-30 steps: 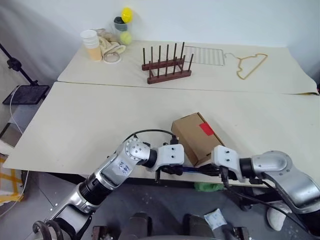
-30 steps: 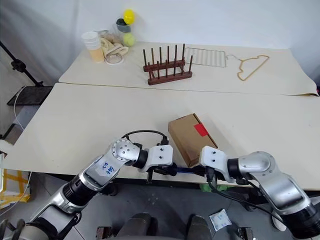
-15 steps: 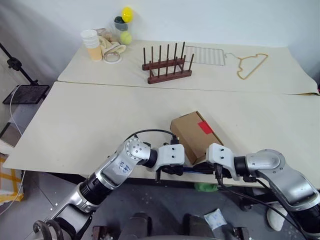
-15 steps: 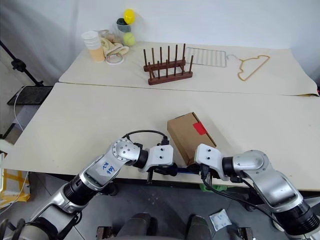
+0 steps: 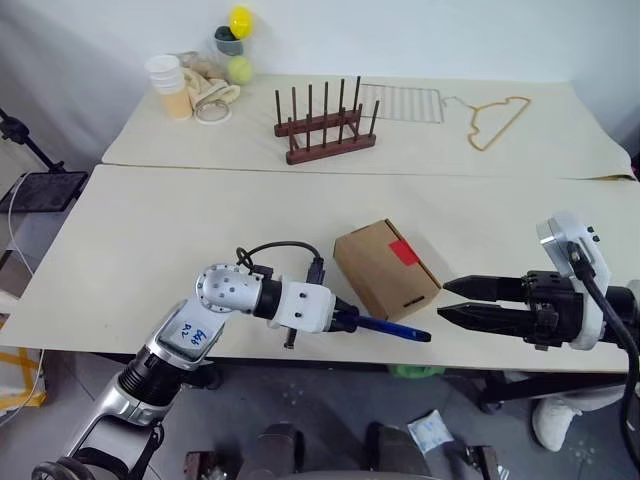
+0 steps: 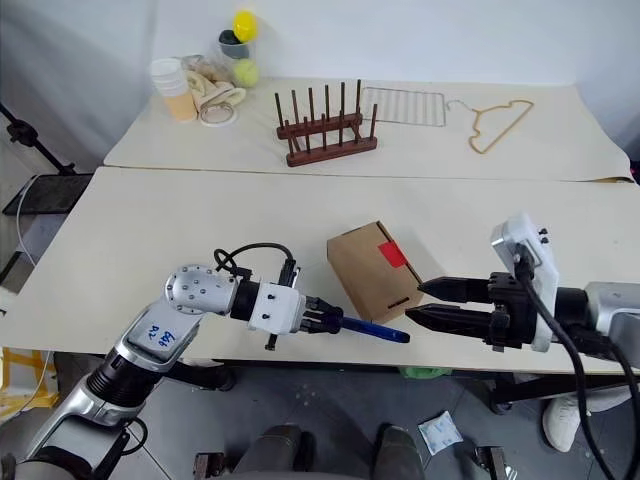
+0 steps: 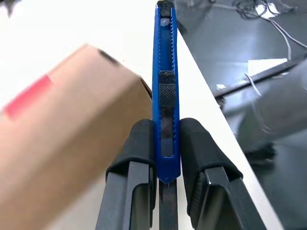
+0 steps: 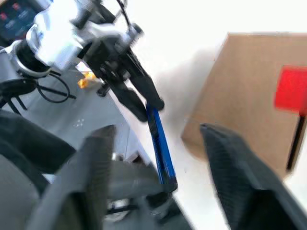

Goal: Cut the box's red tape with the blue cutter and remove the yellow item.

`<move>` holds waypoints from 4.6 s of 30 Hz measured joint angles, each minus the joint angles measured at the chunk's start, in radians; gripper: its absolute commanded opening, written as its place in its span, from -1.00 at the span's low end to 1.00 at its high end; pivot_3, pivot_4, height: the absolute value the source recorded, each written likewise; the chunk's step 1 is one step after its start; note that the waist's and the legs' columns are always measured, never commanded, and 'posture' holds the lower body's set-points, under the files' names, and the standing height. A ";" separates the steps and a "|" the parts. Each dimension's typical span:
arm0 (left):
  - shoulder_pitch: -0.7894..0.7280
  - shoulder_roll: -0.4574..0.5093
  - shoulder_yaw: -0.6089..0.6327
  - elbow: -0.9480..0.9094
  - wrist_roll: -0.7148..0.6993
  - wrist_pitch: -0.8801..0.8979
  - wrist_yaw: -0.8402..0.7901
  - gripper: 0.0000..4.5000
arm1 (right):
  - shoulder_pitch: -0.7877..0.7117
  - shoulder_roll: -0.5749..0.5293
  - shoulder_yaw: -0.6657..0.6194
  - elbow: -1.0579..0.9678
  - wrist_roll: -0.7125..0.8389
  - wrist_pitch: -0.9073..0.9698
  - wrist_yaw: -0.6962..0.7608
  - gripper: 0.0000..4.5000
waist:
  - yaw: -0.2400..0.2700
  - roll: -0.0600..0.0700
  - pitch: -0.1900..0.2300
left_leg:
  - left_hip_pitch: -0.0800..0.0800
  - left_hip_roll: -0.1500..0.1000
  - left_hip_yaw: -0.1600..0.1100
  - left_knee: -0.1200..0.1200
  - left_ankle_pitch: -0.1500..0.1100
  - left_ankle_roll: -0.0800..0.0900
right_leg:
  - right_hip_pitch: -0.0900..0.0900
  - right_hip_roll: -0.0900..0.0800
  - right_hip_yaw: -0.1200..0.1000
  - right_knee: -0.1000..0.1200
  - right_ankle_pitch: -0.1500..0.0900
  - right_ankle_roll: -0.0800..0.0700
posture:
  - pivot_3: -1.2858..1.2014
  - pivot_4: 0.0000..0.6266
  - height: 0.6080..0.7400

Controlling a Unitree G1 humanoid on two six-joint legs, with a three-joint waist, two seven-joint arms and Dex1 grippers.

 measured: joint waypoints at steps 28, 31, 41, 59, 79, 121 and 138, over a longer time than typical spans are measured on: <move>-0.108 -0.126 -0.041 0.059 0.086 -0.129 0.062 -0.74 | -0.227 -0.076 0.460 0.118 0.366 -0.110 -0.467 0.97 | -0.001 -0.004 0.006 | -0.004 -0.002 0.000 0.002 0.001 0.003 | -0.001 0.001 -0.003 -0.004 0.002 0.003 | 0.03 -0.52 1.00; -0.107 -0.128 -0.039 0.060 0.090 -0.121 0.082 -0.74 | -0.224 -0.083 0.460 0.121 0.366 -0.093 -0.453 0.90 | -0.001 -0.004 0.006 | -0.004 -0.002 0.000 0.002 0.001 0.003 | -0.001 0.001 -0.003 -0.004 0.002 0.003 | 0.03 -0.52 1.00; -0.107 -0.127 -0.039 0.059 0.094 -0.111 0.097 -0.74 | -0.212 -0.067 0.461 0.130 0.366 -0.098 -0.472 -0.47 | -0.001 -0.004 0.006 | -0.004 -0.002 0.000 0.002 0.001 0.003 | -0.001 0.001 -0.003 -0.004 0.002 0.003 | 0.03 -0.52 1.00; -0.084 -0.098 0.015 0.020 -0.037 -0.010 0.034 0.15 | -0.185 -0.057 0.417 0.131 0.382 -0.093 -0.428 -0.97 | -0.003 -0.003 0.006 | -0.005 -0.001 0.000 0.002 0.001 0.003 | -0.001 0.001 -0.004 -0.004 0.002 0.003 | 0.03 -0.52 1.00; -0.279 -0.059 0.213 0.425 -0.277 0.253 -0.102 -1.00 | 0.120 -0.259 -0.151 0.150 0.357 -0.022 -0.588 -0.97 | 0.013 -0.004 0.006 | -0.006 -0.003 0.003 0.002 0.001 0.005 | -0.002 0.001 -0.007 -0.002 0.003 0.004 | 0.03 -0.52 1.00; -0.395 -0.263 0.073 0.548 0.003 0.339 0.106 -1.00 | -0.757 -0.011 0.723 0.338 0.376 0.036 -0.999 -0.97 | -0.005 -0.008 0.008 | -0.019 -0.003 0.011 0.005 0.003 0.002 | -0.019 0.000 -0.014 0.007 0.005 0.003 | 0.03 -0.52 1.00; -0.390 -0.259 0.059 0.525 0.003 0.368 0.105 -1.00 | -0.721 -0.061 0.722 0.340 0.372 0.096 -0.902 -0.97 | -0.003 -0.008 0.008 | -0.019 -0.003 0.011 0.007 0.003 0.002 | -0.017 0.000 -0.015 0.008 0.005 0.003 | 0.03 -0.52 1.00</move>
